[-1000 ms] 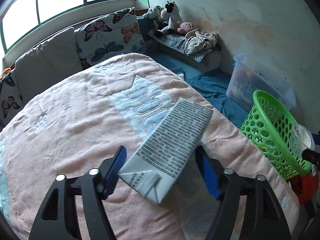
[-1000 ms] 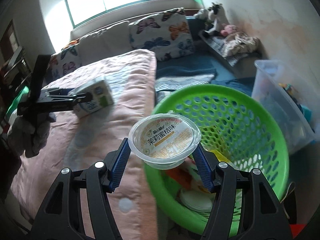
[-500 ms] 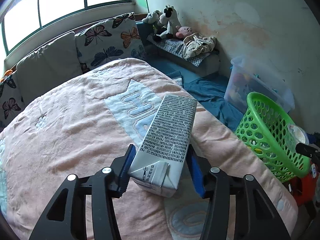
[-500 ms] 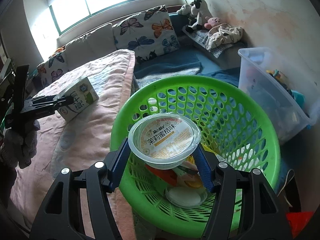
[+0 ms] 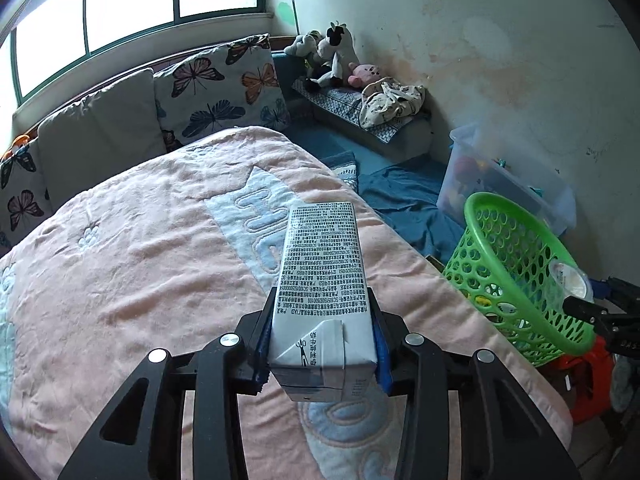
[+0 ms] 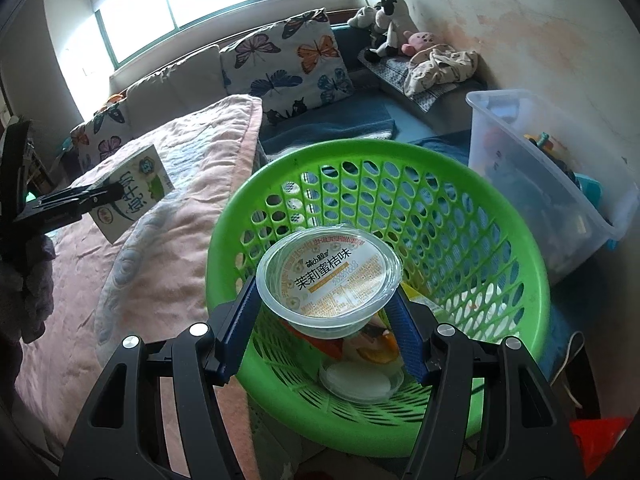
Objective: Collect trash
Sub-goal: 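Carry both items over the basket while the right tool releases the yogurt cup inside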
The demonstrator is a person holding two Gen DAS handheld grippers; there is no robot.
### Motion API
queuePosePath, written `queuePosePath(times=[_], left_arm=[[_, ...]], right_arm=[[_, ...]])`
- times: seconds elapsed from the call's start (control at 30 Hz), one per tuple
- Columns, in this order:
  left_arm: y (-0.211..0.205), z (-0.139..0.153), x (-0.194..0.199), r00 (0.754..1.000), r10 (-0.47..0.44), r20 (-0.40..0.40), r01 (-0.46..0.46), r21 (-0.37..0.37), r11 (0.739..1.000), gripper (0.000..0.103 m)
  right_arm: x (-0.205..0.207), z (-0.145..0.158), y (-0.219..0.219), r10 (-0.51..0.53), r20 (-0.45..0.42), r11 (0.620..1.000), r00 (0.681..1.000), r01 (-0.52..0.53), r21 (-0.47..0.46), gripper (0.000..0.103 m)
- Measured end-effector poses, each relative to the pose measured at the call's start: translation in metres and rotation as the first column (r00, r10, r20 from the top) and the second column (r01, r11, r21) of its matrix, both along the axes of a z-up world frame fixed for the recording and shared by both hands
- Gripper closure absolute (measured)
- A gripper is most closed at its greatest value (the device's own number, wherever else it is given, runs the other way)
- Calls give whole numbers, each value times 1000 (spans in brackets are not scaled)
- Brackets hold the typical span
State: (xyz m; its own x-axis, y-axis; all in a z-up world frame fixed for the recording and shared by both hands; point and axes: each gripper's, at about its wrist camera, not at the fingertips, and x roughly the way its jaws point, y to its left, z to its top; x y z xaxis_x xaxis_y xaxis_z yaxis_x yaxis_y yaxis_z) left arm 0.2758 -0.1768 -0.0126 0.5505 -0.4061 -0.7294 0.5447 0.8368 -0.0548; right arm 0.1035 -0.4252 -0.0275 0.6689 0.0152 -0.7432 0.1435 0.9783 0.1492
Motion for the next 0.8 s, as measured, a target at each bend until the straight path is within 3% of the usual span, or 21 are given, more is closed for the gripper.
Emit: queuePosePath(times=[0.27,0.8], left_arm=[[-5,16,-22,999,-28,21,29,-34,999,64],[-53,40,-53,989,-145,30,147,-99,984,64]], right_arm=[[-3,-8,-11,-23,-18,1000,1000,23,7,40],[-9,-24,-27,-57,-56,998,997,59,30,39]])
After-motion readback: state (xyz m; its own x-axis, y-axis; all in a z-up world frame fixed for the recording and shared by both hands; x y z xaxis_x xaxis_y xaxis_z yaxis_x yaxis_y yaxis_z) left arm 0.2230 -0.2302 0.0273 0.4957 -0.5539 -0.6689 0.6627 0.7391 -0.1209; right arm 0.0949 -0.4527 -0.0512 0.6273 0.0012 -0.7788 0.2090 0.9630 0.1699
